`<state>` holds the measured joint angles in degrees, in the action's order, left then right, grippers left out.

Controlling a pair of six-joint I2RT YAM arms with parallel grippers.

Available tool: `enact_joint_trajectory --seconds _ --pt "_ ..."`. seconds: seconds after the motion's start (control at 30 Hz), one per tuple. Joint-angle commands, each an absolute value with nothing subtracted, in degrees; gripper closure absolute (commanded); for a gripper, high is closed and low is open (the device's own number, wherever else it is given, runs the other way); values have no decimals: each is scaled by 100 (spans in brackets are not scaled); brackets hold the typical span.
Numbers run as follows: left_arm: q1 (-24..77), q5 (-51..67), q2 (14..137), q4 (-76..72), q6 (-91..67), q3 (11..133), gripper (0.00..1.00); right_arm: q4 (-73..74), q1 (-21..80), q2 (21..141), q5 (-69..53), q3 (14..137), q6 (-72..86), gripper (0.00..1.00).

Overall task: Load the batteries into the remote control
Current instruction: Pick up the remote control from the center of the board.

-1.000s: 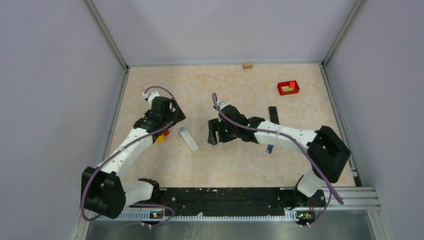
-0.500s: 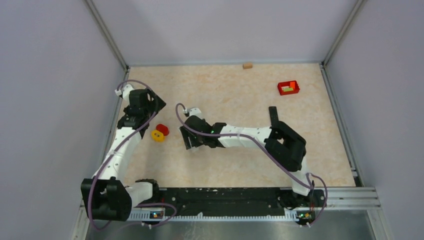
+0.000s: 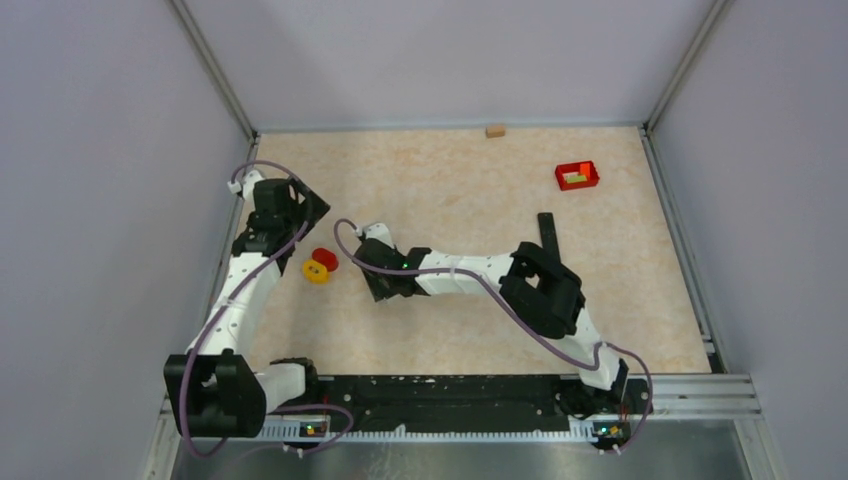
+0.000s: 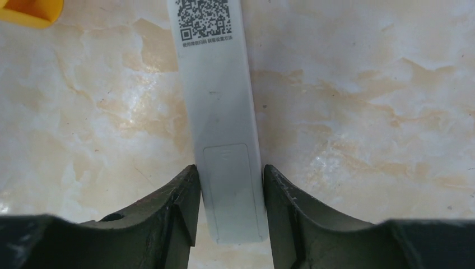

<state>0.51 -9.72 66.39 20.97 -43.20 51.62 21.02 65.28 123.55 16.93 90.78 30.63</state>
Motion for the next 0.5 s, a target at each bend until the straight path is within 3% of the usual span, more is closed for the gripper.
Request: enact_joint_trajectory --seconds 0.0,0.07,0.17,0.3,0.47 --pt "-123 -861 6636 1913 -4366 5054 1 2318 6623 12539 2053 9405 2876 61" --pt "-136 -844 6627 1933 -4377 5019 1 2299 6619 12477 2155 9751 2842 72" --pt "-150 -714 6618 1950 -4387 4954 1 2241 6602 12202 2345 9189 2798 84" --pt "-158 39 6612 1757 -4259 4819 1 1735 6488 11317 2443 8540 2666 86" --pt "-155 2337 6884 1138 -3914 4759 1 1068 6050 10127 1714 7556 2489 85"
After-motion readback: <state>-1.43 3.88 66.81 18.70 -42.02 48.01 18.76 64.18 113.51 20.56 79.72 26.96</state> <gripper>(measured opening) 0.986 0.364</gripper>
